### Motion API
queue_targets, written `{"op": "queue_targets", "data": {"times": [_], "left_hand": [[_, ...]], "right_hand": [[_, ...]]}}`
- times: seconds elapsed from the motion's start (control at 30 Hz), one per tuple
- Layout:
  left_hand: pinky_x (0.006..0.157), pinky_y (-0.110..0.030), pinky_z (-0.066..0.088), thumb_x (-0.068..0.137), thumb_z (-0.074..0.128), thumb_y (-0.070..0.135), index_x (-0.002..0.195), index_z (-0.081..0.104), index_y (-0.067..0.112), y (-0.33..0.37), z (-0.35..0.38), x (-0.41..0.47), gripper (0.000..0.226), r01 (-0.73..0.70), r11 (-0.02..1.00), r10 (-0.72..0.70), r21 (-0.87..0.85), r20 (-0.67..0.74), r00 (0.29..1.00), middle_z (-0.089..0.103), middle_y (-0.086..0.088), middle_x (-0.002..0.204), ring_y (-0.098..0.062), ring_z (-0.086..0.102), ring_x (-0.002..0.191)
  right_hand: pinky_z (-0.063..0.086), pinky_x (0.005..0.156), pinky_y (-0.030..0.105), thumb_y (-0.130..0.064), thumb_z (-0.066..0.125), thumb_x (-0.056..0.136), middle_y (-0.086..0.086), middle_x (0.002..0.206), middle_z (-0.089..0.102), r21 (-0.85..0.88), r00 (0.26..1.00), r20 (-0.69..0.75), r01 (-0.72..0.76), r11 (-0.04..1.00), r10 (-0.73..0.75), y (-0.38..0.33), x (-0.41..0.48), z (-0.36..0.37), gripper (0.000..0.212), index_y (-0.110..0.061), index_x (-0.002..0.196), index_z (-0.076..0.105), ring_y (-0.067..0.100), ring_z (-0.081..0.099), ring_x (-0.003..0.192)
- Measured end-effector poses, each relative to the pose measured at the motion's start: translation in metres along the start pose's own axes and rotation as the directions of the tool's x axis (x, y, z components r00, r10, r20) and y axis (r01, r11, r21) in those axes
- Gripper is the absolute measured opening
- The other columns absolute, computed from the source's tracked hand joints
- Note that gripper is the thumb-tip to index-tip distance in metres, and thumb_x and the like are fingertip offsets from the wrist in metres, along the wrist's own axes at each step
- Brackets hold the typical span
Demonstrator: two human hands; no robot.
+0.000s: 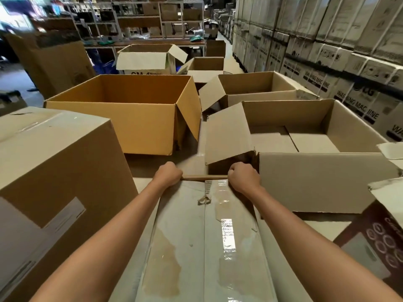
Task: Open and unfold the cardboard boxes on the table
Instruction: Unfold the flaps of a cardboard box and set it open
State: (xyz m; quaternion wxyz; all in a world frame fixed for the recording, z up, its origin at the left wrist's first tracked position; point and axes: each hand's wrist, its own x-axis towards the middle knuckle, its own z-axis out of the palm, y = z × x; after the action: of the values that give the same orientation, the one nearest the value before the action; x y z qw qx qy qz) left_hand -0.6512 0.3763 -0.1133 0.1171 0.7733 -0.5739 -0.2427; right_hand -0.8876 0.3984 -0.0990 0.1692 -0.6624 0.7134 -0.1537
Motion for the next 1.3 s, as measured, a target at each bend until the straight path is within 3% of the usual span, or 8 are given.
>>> {"op": "queue_targets", "data": {"times": [0.2, 0.33, 0.57, 0.7, 0.87, 1.0, 1.13, 1.3], "left_hand": [[0.091, -0.044, 0.049, 0.100, 0.037, 0.037, 0.125, 0.056, 0.008, -0.005, -0.003, -0.029, 0.043, -0.126, 0.988, 0.134, 0.091, -0.099, 0.986, 0.060, -0.017, 0.125, -0.036, 0.057, 0.112], [0.102, -0.047, 0.044, 0.099, 0.047, 0.034, 0.145, 0.039, 0.011, -0.020, 0.004, -0.091, 0.052, -0.243, 0.969, 0.234, -0.036, -0.166, 0.958, 0.047, -0.014, 0.142, -0.033, 0.048, 0.127], [0.102, -0.037, 0.037, 0.098, 0.048, 0.023, 0.147, 0.031, 0.015, -0.068, 0.020, -0.201, 0.052, -0.280, 0.928, 0.274, -0.246, -0.058, 0.960, 0.044, -0.012, 0.147, -0.030, 0.045, 0.131], [0.098, -0.042, 0.043, 0.099, 0.043, 0.027, 0.147, 0.029, 0.013, -0.082, 0.028, -0.229, 0.052, -0.279, 0.946, 0.277, -0.164, -0.033, 0.960, 0.045, -0.017, 0.142, -0.034, 0.050, 0.123], [0.101, -0.047, 0.044, 0.104, 0.035, 0.037, 0.154, 0.016, 0.014, -0.083, 0.022, -0.252, 0.059, -0.280, 0.959, 0.281, 0.046, -0.028, 0.959, 0.033, -0.017, 0.150, -0.035, 0.048, 0.127], [0.102, -0.044, 0.043, 0.105, 0.033, 0.040, 0.156, 0.010, 0.015, -0.079, 0.015, -0.258, 0.062, -0.285, 0.953, 0.286, 0.104, 0.008, 0.958, 0.028, -0.016, 0.154, -0.033, 0.049, 0.128], [0.102, -0.044, 0.044, 0.104, 0.033, 0.041, 0.156, 0.009, 0.015, -0.079, 0.016, -0.260, 0.063, -0.275, 0.954, 0.275, 0.119, 0.018, 0.961, 0.027, -0.017, 0.153, -0.034, 0.049, 0.127], [0.101, -0.045, 0.043, 0.103, 0.035, 0.043, 0.156, 0.009, 0.014, -0.074, 0.018, -0.258, 0.065, -0.259, 0.950, 0.260, 0.173, 0.020, 0.965, 0.026, -0.018, 0.152, -0.037, 0.046, 0.128]], "right_hand": [[0.050, 0.087, 0.041, -0.029, 0.047, 0.098, 0.011, 0.118, 0.068, 0.027, 0.995, -0.100, 0.028, 0.999, -0.025, -0.009, -0.034, -0.010, 0.035, -0.014, 0.124, 0.064, 0.033, 0.060, 0.110], [0.044, 0.102, 0.051, -0.047, 0.053, 0.096, 0.010, 0.141, 0.051, 0.059, 1.000, -0.018, 0.015, 0.998, -0.014, -0.008, -0.096, -0.016, 0.055, -0.019, 0.143, 0.048, 0.036, 0.047, 0.128], [0.033, 0.109, 0.057, -0.085, 0.044, 0.080, 0.014, 0.166, -0.003, -0.085, 0.978, 0.179, -0.094, 0.992, 0.108, -0.020, -0.206, -0.006, 0.093, -0.027, 0.152, 0.030, 0.045, 0.019, 0.145], [0.017, 0.114, 0.064, -0.084, 0.056, 0.072, 0.016, 0.166, -0.012, -0.210, 0.969, 0.204, -0.097, 0.973, 0.141, -0.034, -0.234, 0.002, 0.109, -0.029, 0.156, 0.016, 0.050, -0.003, 0.149], [0.028, 0.110, 0.063, -0.065, 0.062, 0.079, 0.011, 0.158, 0.028, -0.132, 0.978, 0.151, -0.124, 0.983, 0.144, -0.047, -0.249, -0.008, 0.078, -0.027, 0.144, 0.038, 0.049, 0.021, 0.143], [0.059, 0.080, 0.043, -0.033, 0.064, 0.088, 0.007, 0.110, 0.064, 0.263, 0.996, -0.011, -0.080, 0.961, 0.086, -0.056, -0.249, -0.056, 0.033, -0.015, 0.114, 0.061, 0.024, 0.064, 0.093], [0.057, 0.077, 0.041, -0.003, 0.059, 0.088, 0.006, 0.086, 0.057, -0.079, 0.988, -0.134, -0.083, 0.993, 0.072, -0.039, -0.245, -0.115, 0.008, -0.008, 0.094, 0.057, 0.028, 0.061, 0.091], [0.054, 0.078, 0.039, -0.006, 0.051, 0.093, 0.007, 0.091, 0.060, -0.315, 0.971, -0.190, -0.201, 0.927, 0.146, 0.024, -0.246, -0.112, 0.008, -0.010, 0.087, 0.055, 0.029, 0.061, 0.088]]}}
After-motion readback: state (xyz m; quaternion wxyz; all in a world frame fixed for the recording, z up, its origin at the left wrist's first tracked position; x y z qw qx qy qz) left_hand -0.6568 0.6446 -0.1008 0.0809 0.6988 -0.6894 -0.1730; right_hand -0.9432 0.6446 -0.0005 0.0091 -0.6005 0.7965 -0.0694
